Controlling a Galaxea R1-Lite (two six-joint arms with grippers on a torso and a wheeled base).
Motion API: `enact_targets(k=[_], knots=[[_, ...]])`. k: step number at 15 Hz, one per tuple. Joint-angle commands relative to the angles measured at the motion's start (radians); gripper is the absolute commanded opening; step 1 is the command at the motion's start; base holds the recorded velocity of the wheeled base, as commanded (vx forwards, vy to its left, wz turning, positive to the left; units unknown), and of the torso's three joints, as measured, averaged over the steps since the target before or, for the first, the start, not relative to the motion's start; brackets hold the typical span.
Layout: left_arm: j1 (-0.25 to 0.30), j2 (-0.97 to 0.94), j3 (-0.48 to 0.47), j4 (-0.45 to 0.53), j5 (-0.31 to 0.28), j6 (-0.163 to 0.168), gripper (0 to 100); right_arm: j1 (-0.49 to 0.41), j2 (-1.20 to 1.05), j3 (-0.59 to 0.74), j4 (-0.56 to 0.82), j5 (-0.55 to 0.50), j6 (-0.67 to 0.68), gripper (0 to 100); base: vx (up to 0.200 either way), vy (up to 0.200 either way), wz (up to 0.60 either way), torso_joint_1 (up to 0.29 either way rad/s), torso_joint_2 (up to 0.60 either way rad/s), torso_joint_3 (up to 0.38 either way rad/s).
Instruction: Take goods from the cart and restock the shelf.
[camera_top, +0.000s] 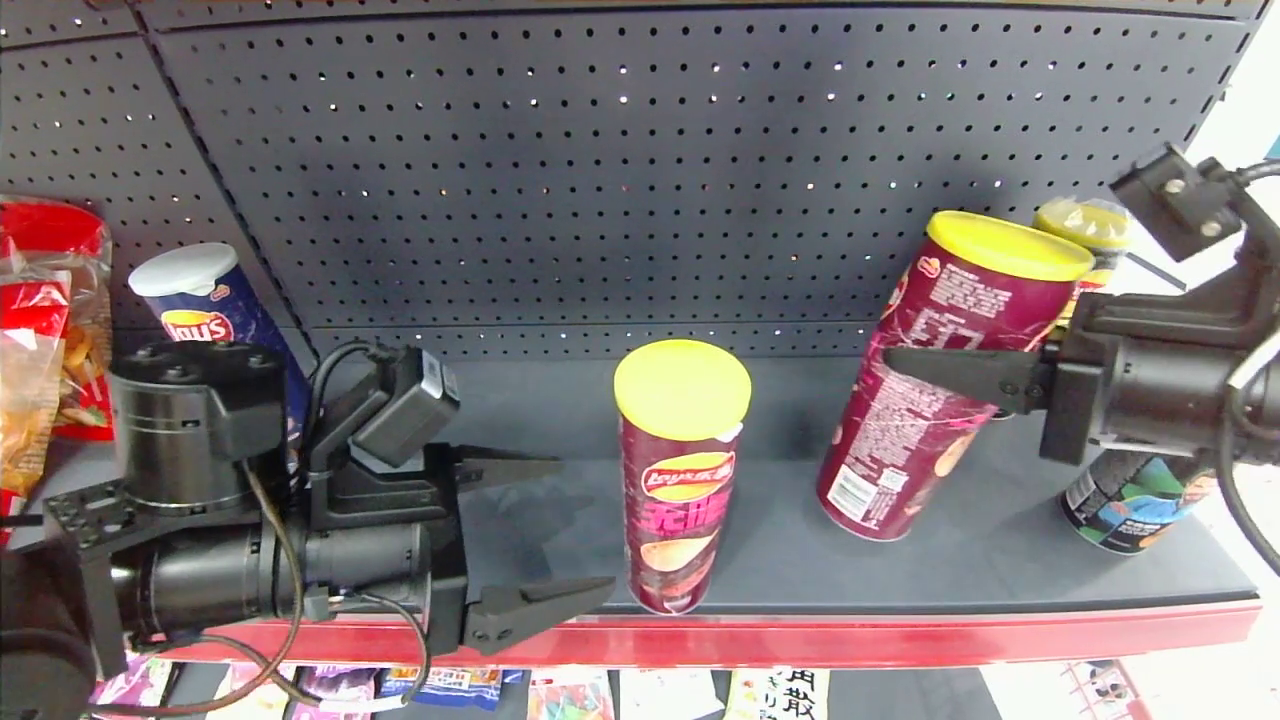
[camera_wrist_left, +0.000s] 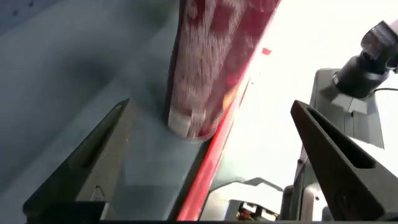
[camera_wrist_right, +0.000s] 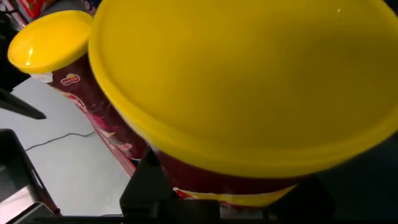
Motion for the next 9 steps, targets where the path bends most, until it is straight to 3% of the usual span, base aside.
enact_targets(k=[1, 3, 9], knots=[[0.054, -0.067, 0.05, 0.0, 0.018, 0.009, 100, 0.006, 0.16, -0.091, 0.0, -0.009, -0.049, 0, 0.0, 0.0, 0.0, 0.0, 0.0, 0.0], [0.068, -0.09, 0.065, 0.0, 0.107, 0.023, 100, 0.015, 0.224, -0.128, 0.0, -0.015, -0.059, 0, 0.0, 0.0, 0.0, 0.0, 0.0, 0.0], [0.085, -0.139, 0.119, 0.001, 0.122, 0.018, 100, 0.067, 0.387, -0.281, -0.002, -0.009, -0.055, 0, 0.0, 0.0, 0.0, 0.0, 0.0, 0.0]])
